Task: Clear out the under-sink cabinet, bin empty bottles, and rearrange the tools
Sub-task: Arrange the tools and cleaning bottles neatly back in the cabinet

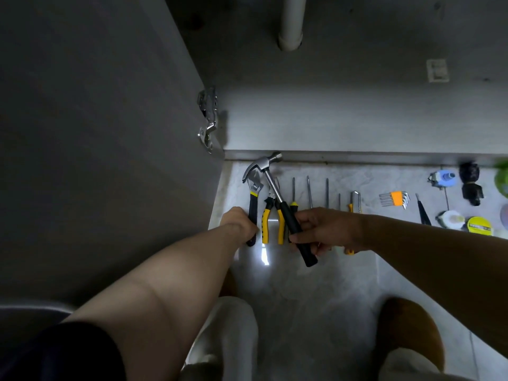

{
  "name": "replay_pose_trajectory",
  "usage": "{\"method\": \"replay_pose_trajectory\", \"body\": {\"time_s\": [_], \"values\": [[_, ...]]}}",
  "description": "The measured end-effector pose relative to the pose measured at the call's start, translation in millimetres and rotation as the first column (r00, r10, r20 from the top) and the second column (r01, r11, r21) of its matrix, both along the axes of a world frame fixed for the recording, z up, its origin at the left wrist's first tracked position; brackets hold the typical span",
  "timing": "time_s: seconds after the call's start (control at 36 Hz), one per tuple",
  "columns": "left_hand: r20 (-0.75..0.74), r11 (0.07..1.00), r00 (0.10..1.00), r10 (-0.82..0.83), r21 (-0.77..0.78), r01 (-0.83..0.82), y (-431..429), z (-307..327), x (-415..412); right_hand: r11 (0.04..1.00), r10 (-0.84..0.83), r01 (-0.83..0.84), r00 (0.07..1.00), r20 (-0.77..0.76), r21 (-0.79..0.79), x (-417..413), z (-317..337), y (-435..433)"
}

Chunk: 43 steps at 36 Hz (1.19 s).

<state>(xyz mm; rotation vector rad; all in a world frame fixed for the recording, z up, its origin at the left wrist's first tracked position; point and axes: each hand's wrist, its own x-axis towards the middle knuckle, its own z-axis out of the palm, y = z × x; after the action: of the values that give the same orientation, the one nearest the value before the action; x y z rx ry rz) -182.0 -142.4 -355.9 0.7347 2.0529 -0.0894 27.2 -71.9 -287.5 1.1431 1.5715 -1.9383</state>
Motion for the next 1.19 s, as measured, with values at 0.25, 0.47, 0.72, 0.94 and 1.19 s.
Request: {"method": "replay_pose_trajectory", "body": {"time_s": [0.25,0.47,0.72,0.94,1.19], "values": [[0.347,0.894,0.831,0.434,-0.053,-0.445,-4,50,23,0.993,0.062,-0.064,0.998,0.024,0.098,11,56,14],[0.585,0.86,0.672,0.454,-0.089,-0.503,-2,135,47,0.942,-0.112,0.104,0.994,0.007,0.319,37,138,15],[0.806,0.828,0.57,0.163,0.203,-0.523,7,260,84,0.782,-0.494,0.519,0.854,-0.162,0.346,64,220,-14],[0.85,0.851,0.497,-0.174,0.383,-0.358,15,356,123,0.701,-0.573,0.677,0.721,-0.388,0.224,74,279,-32],[0.824,0.735,0.55,-0.133,0.455,-0.504,2,371,156,0.767,-0.59,0.638,0.655,-0.472,-0.073,79,289,-42]]}}
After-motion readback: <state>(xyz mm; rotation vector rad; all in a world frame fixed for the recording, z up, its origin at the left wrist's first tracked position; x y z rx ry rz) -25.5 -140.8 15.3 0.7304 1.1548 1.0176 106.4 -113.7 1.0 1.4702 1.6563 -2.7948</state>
